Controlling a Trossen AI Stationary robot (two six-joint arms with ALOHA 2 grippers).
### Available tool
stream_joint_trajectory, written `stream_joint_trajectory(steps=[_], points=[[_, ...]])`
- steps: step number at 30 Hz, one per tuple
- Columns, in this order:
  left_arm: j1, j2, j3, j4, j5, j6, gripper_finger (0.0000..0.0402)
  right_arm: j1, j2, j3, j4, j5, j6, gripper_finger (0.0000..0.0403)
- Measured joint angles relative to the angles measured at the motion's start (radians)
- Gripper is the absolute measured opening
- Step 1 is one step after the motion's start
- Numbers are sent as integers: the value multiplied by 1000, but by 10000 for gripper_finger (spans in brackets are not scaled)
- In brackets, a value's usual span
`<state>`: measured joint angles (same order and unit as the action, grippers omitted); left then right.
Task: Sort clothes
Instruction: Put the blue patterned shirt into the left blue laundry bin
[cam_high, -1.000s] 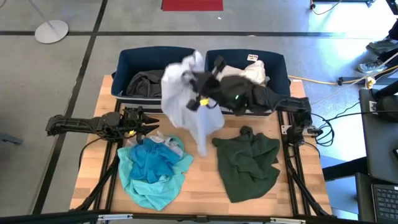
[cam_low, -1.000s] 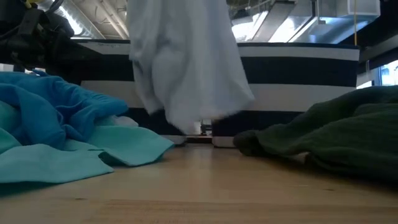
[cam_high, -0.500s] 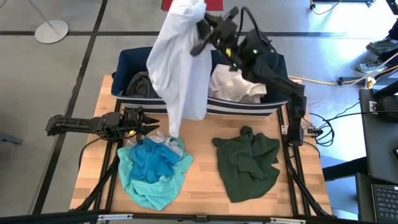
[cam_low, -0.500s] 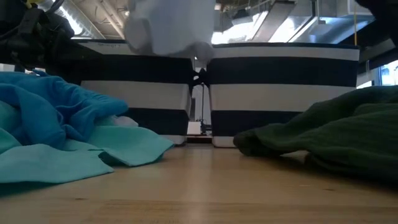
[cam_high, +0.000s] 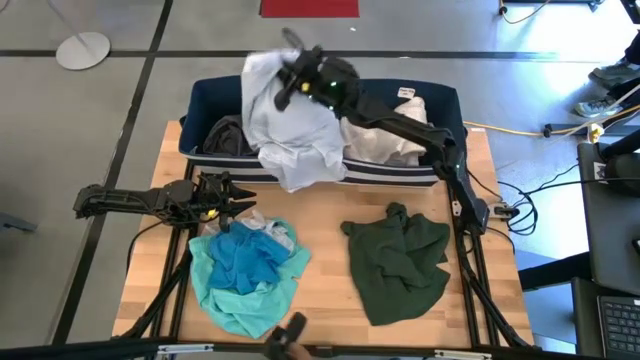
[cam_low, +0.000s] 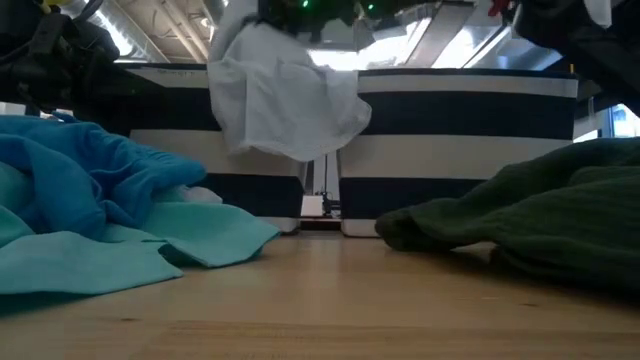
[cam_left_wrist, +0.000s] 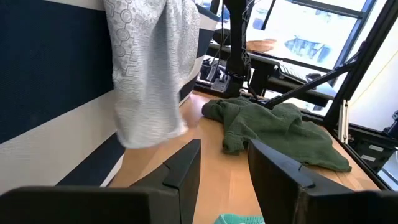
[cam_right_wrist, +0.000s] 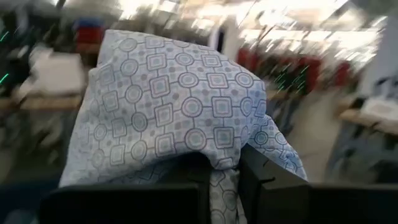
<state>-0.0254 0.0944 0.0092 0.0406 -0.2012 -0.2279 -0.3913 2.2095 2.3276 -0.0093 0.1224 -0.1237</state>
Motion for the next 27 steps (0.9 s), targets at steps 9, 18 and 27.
stream_joint_trajectory(steps=[9,18,27], points=[[0,1,0,0,0,3,125,13,90,1,-211,-91,82,68],[0,1,0,0,0,3,125,12,97,1,-290,-97,204,137],[0,3,0,0,1,-2,125,62,-54,1,-458,-88,139,253]])
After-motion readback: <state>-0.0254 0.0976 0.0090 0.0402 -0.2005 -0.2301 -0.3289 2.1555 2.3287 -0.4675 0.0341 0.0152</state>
